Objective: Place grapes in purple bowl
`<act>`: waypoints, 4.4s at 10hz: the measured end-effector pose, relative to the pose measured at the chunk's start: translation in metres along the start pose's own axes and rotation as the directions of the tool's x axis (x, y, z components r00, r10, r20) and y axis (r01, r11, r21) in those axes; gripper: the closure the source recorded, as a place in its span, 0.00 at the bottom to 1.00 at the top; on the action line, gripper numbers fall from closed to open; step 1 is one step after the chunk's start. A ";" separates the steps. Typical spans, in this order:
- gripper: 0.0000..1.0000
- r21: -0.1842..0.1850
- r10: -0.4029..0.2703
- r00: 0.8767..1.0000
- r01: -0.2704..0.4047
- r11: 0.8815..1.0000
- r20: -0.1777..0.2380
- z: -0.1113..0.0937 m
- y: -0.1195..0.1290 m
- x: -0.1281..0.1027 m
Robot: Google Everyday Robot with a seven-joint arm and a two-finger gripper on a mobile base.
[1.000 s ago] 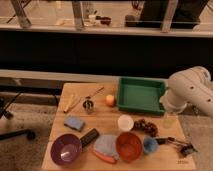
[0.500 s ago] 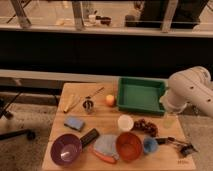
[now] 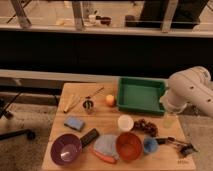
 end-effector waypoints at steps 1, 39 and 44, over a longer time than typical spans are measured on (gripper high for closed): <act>0.20 0.000 0.000 1.000 0.000 1.000 0.000 0.000 0.000 0.000; 0.20 -0.069 0.026 1.000 -0.027 0.997 -0.008 0.087 -0.017 -0.008; 0.20 -0.078 0.005 1.000 -0.007 0.997 -0.021 0.095 -0.008 -0.012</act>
